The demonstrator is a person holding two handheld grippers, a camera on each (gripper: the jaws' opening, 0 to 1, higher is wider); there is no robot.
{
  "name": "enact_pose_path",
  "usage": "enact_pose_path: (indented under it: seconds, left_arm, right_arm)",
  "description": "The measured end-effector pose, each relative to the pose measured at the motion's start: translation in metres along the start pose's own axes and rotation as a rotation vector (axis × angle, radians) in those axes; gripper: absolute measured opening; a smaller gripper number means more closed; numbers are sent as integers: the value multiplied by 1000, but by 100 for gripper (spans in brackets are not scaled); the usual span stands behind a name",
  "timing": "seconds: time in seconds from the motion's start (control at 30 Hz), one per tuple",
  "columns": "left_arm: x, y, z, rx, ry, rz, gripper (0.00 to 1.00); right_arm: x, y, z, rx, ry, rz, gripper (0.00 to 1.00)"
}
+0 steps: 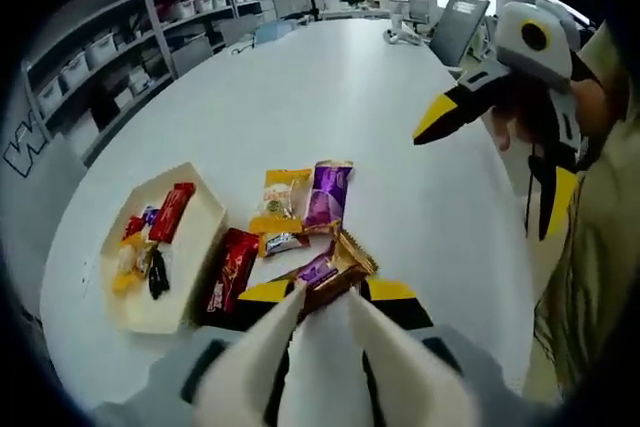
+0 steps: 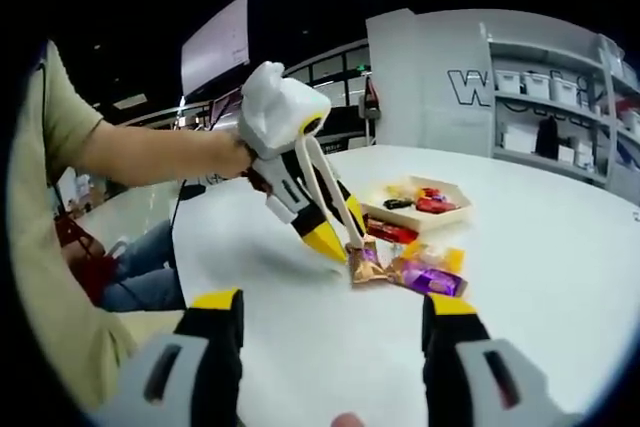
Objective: Place the target food into the container with the food tongs after gripping and lifting it, then release it inside without dropping or visibly crushing the food.
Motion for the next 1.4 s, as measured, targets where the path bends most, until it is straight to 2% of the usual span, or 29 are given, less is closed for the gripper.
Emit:
enact_pose_path:
  seconds: [0.3, 0.53, 0.63, 0.7, 0.8, 1.1, 1.4]
  left_arm:
    - [14, -2, -1, -9, 9, -27, 25]
    - [26, -7, 2, -11, 19, -77, 25]
    - [22, -9, 5, 9, 24, -63, 25]
    - [15, -10, 8, 42, 30, -48, 25]
    - [8, -6, 9, 45, 40, -40, 24]
    - [6, 2, 11, 31, 106, -54, 25]
    - [4, 7, 3, -41, 106, -61, 25]
  right_arm:
    - [0, -1, 1, -1, -3, 0, 71]
    - [1, 0, 3, -1, -9, 1, 71]
    - [1, 0, 3, -1, -9, 2, 71]
    - [1, 0, 4, 1, -9, 3, 71]
    - [1, 1, 5, 2, -11, 2, 71]
    - [1, -1, -1, -7, -1, -1, 71]
    - [2, 0, -2, -6, 3, -1, 71]
Point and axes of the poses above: the point that each gripper's makers call its tool centre point, and the gripper's own axes: y roughly forward along the fingers, x roughly to its right, z roughly out of its top, the point moved 9 cm from there along -y, roughly backward along the fingers, and after that the axes turned 4 degrees about -y, right-handed, at the moved point
